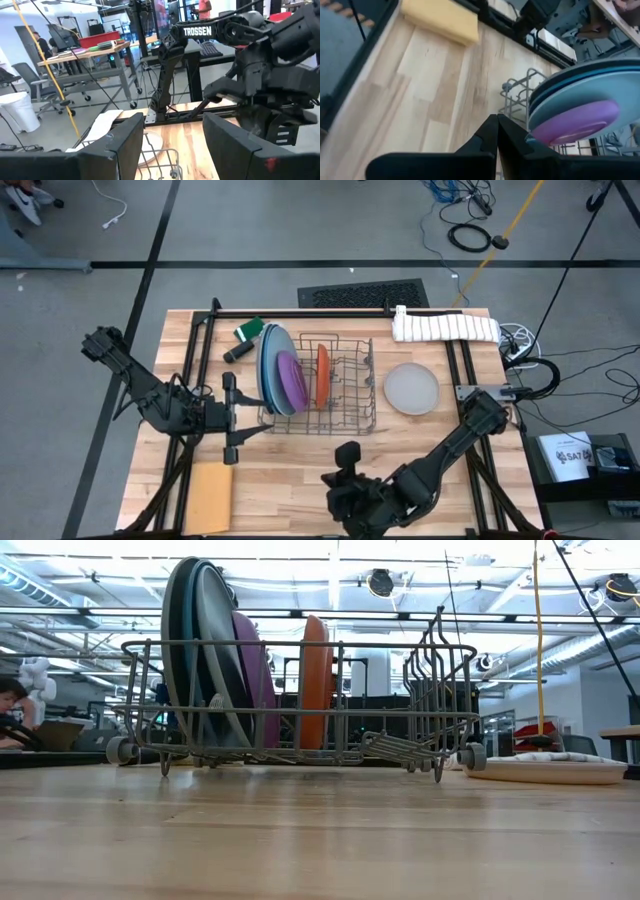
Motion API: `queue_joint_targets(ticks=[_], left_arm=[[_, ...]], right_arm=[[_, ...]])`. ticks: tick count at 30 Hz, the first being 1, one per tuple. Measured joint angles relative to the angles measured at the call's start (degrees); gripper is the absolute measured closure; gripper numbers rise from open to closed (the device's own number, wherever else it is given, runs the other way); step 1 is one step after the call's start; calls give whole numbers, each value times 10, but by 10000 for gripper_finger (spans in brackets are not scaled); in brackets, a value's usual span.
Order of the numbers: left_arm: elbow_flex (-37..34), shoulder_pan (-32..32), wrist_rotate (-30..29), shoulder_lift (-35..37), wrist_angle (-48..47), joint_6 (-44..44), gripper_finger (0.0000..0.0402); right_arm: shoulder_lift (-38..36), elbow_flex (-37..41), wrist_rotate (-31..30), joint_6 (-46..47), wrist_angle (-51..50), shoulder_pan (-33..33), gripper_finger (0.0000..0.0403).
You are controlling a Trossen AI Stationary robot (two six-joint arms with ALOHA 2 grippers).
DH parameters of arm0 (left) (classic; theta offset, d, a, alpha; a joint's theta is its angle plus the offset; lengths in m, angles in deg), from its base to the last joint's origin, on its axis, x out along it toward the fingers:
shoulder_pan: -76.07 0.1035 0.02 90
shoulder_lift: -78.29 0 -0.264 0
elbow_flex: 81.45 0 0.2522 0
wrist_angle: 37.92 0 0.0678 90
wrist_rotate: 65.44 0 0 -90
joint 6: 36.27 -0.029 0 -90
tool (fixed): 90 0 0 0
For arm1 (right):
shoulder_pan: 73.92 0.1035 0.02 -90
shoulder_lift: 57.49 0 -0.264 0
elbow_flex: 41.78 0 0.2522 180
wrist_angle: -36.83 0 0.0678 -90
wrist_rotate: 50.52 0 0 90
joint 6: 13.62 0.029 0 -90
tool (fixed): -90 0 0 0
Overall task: Sort dishes
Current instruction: Put the white plate into the green dish rack
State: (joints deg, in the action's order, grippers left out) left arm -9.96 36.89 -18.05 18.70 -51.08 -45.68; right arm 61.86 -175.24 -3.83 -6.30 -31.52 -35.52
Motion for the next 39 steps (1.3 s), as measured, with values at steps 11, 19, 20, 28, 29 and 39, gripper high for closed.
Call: queue_joint_targets(ticks=[11,19,20,28,29,39], left_arm=[[0,0,4,0,0,0,195],[0,0,4,0,-1,0,195],[0,0,4,0,-1,0,195],[0,5,4,0,0,0,195],[0,7,4,0,0,0,195],[0,8,4,0,0,0,195]], right_arm=[[-145,255,102,-173,410,-28,403],[-427,539,-136,-34,393,27,403],[-460,565,-163,17,359,37,403],[-558,686,-50,388,86,31,403],[-558,695,-38,422,54,29,402],[-505,738,126,530,-11,-9,276]])
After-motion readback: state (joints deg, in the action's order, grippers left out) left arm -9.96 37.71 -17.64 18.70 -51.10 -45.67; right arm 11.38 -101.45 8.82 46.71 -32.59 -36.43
